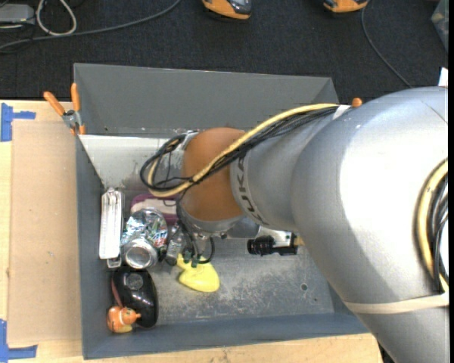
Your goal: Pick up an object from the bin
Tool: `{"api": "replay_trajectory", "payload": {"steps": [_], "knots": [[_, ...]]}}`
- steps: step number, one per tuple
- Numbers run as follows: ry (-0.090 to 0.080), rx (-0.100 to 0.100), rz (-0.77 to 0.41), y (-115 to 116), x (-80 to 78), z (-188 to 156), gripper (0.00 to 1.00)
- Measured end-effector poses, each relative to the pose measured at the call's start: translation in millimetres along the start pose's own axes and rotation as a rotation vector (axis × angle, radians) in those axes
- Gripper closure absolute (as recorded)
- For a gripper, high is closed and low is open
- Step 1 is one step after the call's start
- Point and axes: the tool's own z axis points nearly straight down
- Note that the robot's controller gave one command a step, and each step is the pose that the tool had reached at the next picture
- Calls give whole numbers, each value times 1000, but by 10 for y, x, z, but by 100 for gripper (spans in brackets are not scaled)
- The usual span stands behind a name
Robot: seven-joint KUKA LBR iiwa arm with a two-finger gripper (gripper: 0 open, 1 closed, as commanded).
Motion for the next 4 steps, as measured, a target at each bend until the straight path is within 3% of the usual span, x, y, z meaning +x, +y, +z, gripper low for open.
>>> {"api": "replay_trajectory", "payload": {"steps": [1, 2, 3, 4], "knots": [[5, 1, 23, -113, 22, -585, 100], [0, -1, 28, -153, 55, -853, 100], [2, -1, -8, -583, -163, -1089, 100], [4, 1, 17, -354, 42, -1765, 100]]}}
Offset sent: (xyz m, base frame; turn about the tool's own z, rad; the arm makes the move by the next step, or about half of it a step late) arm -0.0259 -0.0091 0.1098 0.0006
